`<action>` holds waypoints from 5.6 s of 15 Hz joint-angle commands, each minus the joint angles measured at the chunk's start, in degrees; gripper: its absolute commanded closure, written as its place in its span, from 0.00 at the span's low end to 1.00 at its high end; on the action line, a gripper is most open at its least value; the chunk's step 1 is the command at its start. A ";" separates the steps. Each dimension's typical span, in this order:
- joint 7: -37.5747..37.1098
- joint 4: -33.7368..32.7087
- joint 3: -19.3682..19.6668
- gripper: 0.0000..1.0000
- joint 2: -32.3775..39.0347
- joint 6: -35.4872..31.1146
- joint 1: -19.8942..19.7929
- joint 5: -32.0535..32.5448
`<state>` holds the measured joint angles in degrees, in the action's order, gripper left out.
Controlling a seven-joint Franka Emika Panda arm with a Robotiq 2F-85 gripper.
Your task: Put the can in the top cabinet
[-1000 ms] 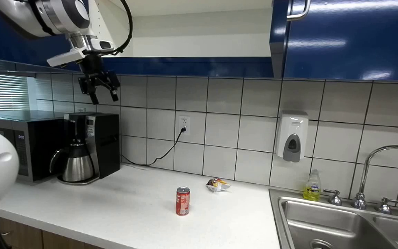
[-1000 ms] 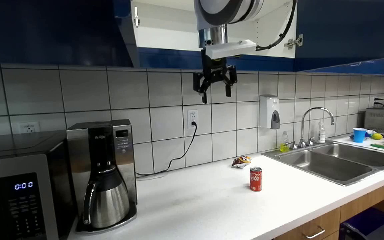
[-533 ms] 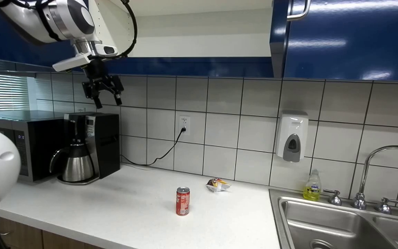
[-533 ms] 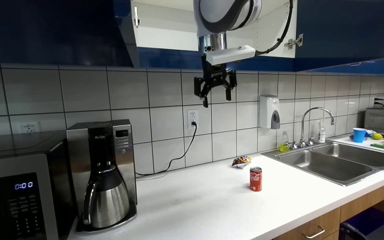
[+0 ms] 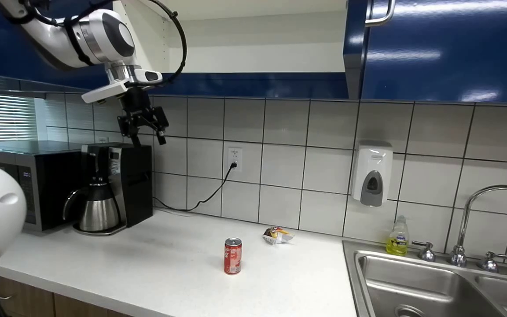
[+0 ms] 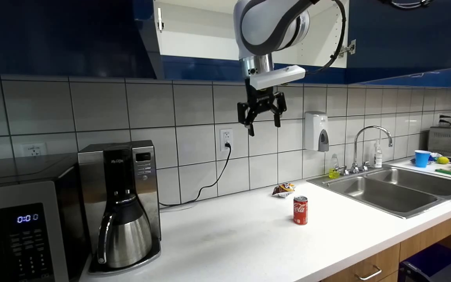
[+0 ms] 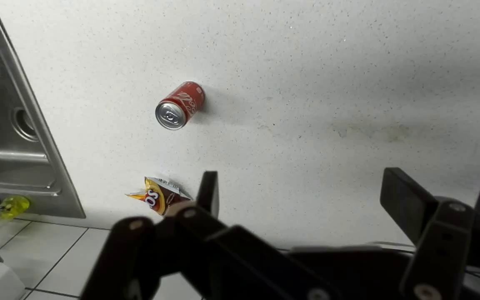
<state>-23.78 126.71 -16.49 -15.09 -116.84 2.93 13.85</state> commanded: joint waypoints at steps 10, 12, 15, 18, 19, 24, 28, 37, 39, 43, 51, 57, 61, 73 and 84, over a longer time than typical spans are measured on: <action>-7.43 12.28 1.10 0.00 -10.54 0.35 -0.21 1.06; -6.84 15.19 2.10 0.00 -11.47 -0.62 -0.91 1.38; -5.85 19.53 4.22 0.00 -12.22 -2.72 -2.69 3.22; -7.02 23.64 6.30 0.00 -10.76 -7.01 -5.70 7.35; -7.65 24.85 6.80 0.00 -9.72 -8.92 -6.87 8.83; -11.31 28.17 7.94 0.00 -2.20 -20.20 -11.31 15.36; -17.63 26.61 8.05 0.00 6.24 -29.42 -13.05 23.32; -37.09 17.26 11.83 0.00 22.69 -37.98 -13.25 44.00; -39.96 15.07 13.21 0.00 25.61 -38.29 -13.00 47.00; -43.78 11.31 15.64 0.00 30.83 -39.37 -12.56 50.95; -49.36 4.00 18.05 0.00 39.25 -40.94 -11.41 56.53; -51.86 -0.61 18.17 0.00 43.19 -40.77 -10.35 58.46; -52.91 -2.84 18.24 0.00 45.07 -40.62 -9.56 59.02; -54.51 -6.63 18.57 0.51 47.53 -40.76 -8.59 59.56; -46.73 -1.67 13.01 0.58 38.89 -38.26 -8.69 50.50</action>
<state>-75.10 121.31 -0.54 30.39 -157.05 -5.65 68.57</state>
